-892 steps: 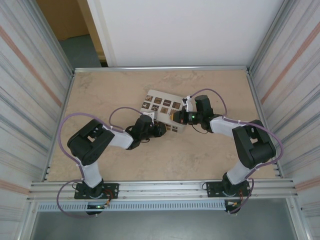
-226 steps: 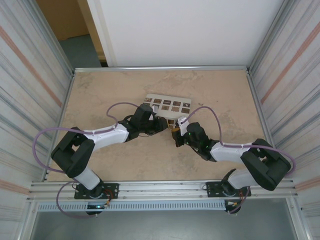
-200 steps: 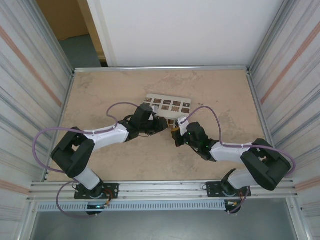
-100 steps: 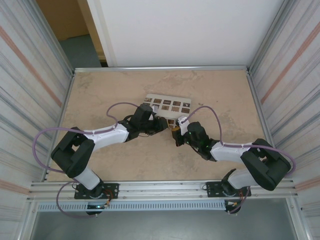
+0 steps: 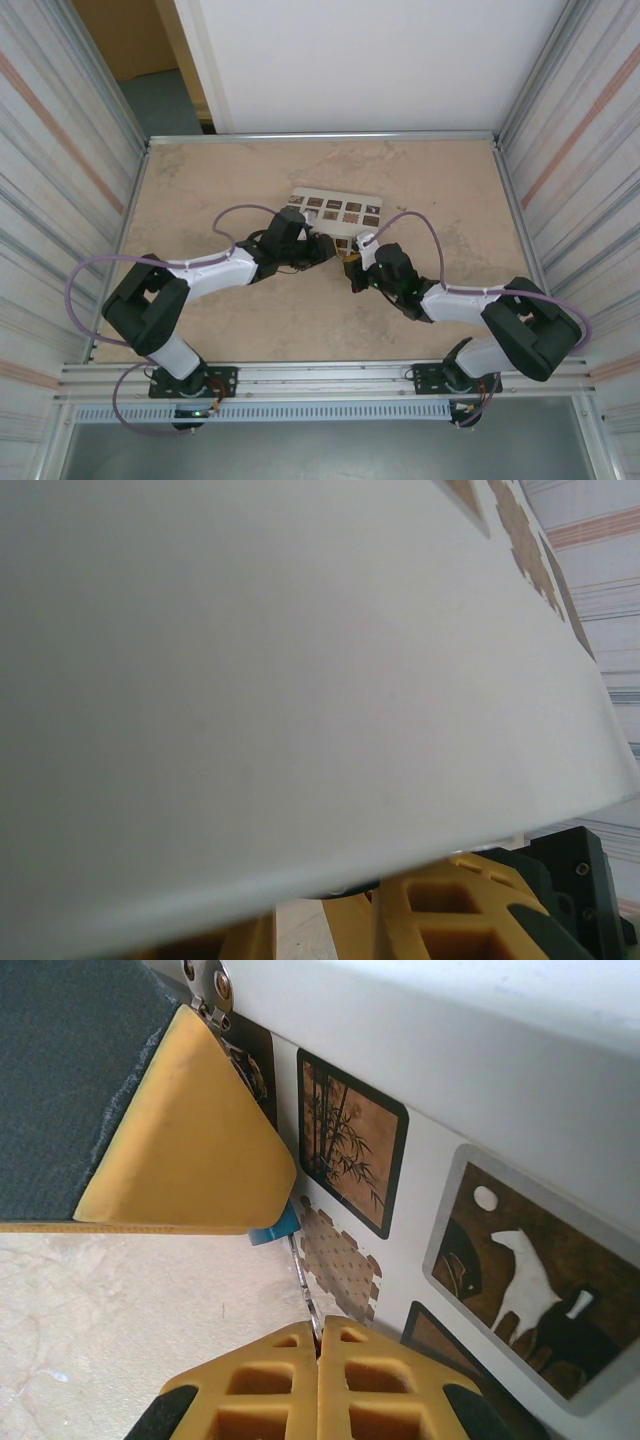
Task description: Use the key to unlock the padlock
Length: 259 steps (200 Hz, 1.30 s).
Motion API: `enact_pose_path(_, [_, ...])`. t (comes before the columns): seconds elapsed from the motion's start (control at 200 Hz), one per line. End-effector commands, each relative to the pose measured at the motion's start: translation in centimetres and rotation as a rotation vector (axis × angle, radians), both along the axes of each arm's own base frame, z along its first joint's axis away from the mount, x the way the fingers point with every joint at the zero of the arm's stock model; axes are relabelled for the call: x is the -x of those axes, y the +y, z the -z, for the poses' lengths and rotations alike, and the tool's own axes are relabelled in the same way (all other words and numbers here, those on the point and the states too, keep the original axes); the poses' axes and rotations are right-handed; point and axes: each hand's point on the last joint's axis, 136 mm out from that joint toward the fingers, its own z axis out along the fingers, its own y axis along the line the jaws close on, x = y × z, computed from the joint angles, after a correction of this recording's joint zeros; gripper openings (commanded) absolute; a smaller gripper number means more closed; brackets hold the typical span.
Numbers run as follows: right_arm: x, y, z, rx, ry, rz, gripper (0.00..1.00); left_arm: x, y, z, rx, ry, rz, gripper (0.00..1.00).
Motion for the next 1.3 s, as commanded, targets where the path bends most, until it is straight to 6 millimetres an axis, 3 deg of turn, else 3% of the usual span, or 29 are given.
enact_pose_path(0.0, [-0.75,0.91,-2.62,-0.083,-0.059,-0.006,0.00,-0.14,-1.63,-3.87,0.103,-0.053,0.027,0.13])
enact_pose_path(0.777, [-0.11,0.27,-2.37,-0.082,-0.053,-0.003,0.00,-0.11,-1.63,-3.99,0.105,-0.053,0.027,0.13])
enact_pose_path(1.293, [-0.95,0.66,-3.05,-0.102,-0.075,0.010,0.00,-0.02,-1.98,-4.27,0.116,-0.048,0.044,0.13])
